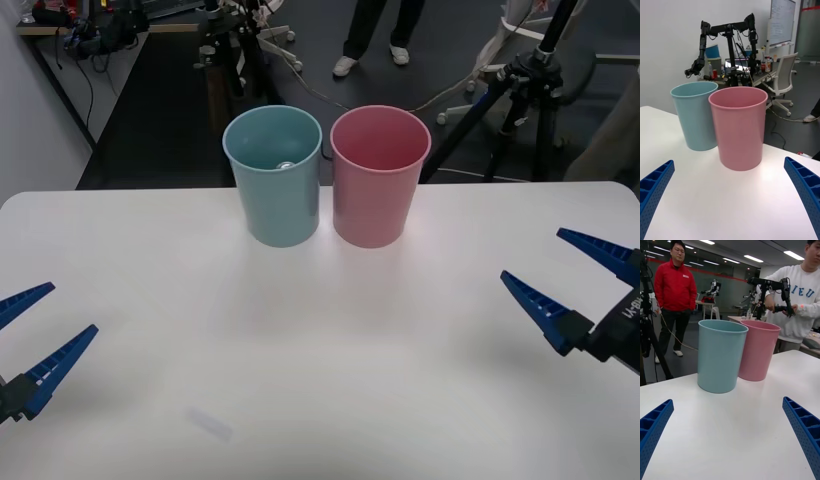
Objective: Grasp the object on the table and drop it into the matching bin: aluminum can to the light blue bin, PET bottle to the pink bin.
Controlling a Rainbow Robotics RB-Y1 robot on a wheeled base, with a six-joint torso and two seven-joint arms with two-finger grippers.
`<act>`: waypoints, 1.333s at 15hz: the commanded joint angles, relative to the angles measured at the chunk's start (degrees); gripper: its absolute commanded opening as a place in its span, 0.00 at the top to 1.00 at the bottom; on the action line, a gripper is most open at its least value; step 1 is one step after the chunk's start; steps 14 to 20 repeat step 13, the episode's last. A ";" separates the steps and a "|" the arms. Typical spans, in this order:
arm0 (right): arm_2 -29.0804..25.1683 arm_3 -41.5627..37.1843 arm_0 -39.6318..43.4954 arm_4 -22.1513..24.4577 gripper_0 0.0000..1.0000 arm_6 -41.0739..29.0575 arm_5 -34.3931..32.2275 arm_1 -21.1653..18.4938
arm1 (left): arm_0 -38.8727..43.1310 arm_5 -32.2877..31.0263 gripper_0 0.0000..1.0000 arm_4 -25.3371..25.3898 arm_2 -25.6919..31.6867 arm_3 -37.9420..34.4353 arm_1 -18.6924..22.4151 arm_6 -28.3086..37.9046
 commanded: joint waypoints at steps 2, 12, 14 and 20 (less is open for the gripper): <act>-5.18 5.11 2.18 -7.70 0.00 5.41 -8.78 0.03 | 0.00 0.00 0.00 0.00 0.00 0.00 0.00 0.00; -11.42 12.67 2.97 -10.69 0.00 11.12 -17.13 0.03 | 0.00 0.00 0.00 0.00 0.00 0.00 0.00 0.00; -11.42 12.67 2.97 -10.69 0.00 11.12 -17.13 0.03 | 0.00 0.00 0.00 0.00 0.00 0.00 0.00 0.00; -11.42 12.67 2.97 -10.69 0.00 11.12 -17.13 0.03 | 0.00 0.00 0.00 0.00 0.00 0.00 0.00 0.00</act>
